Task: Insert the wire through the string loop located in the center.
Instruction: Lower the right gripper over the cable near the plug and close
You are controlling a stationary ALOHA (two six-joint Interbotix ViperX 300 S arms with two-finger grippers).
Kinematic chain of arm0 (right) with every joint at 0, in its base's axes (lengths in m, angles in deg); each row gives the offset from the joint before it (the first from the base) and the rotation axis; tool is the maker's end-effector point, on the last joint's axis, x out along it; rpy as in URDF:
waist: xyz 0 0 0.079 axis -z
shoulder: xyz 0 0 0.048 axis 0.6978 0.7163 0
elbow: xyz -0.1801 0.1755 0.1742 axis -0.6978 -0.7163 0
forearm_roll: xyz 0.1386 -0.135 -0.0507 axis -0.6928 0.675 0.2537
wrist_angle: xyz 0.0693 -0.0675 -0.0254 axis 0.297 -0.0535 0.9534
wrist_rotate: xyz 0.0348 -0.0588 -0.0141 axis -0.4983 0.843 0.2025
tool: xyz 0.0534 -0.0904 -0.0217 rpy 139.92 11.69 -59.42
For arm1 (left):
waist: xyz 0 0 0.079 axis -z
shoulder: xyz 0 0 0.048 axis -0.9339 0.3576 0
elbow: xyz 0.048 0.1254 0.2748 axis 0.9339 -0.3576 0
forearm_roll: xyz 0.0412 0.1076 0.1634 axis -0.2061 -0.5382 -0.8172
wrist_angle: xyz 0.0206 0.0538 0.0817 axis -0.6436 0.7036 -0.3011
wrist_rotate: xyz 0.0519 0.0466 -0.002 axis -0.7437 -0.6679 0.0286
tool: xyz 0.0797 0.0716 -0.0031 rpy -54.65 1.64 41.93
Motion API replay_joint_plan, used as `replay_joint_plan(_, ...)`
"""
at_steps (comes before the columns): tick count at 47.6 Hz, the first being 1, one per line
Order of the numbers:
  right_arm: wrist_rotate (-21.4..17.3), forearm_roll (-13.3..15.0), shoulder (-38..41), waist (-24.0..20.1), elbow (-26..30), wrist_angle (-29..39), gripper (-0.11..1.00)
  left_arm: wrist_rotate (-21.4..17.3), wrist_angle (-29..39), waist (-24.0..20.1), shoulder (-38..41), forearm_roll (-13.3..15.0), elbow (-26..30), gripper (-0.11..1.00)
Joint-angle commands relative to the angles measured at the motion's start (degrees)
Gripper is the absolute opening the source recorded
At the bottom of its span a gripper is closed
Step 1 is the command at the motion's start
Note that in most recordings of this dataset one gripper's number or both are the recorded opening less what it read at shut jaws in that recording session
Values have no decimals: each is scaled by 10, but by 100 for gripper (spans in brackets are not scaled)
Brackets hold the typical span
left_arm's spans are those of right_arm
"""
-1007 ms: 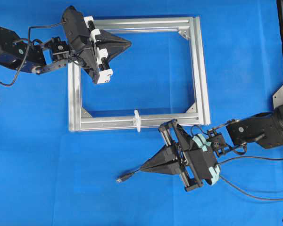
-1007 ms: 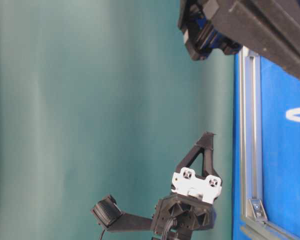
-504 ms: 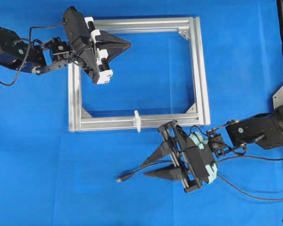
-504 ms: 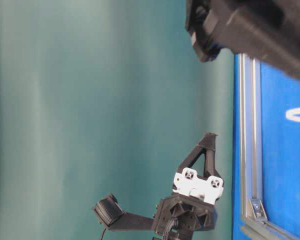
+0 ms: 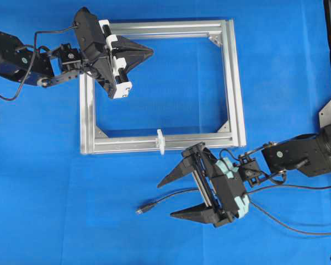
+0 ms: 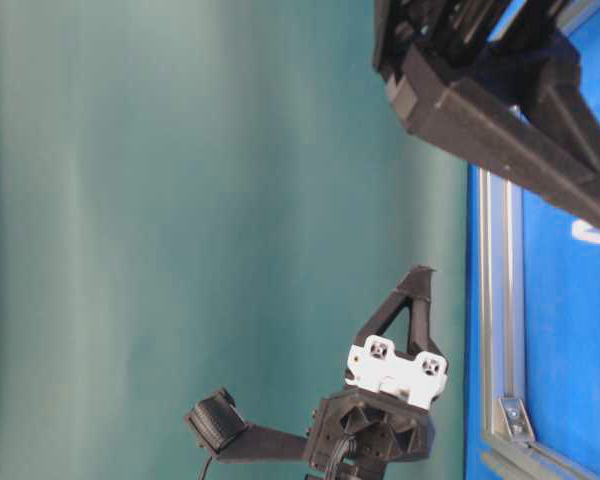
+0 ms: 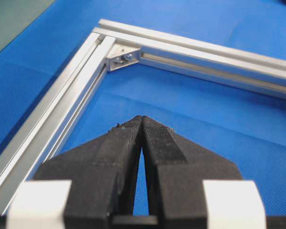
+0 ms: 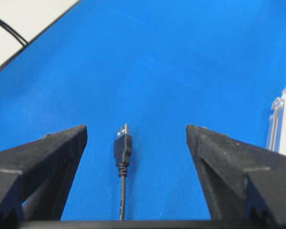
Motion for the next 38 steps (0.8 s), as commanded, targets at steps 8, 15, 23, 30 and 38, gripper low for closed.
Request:
replay_joint_plan(8,-6,-11,26,-3,18,11,84,-1,-3,-2,-18,-2,4,0)
replay_joint_plan(15,-13,-15,55,-2,27,12,85,-1,-3,-3,-18,-2,4,0)
replay_joint_plan(23,-22,-20,93,-2,39,12,84,-1,-3,-3,-18,-2,4,0)
replay_joint_plan(30,-23,-32,105,-2,40,12,84,-1,-3,-3,-18,-2,3,0)
replay_joint_plan(38,-23,-40,105,1,36,22,83,-1,-2,-3,-19,-2,3,0)
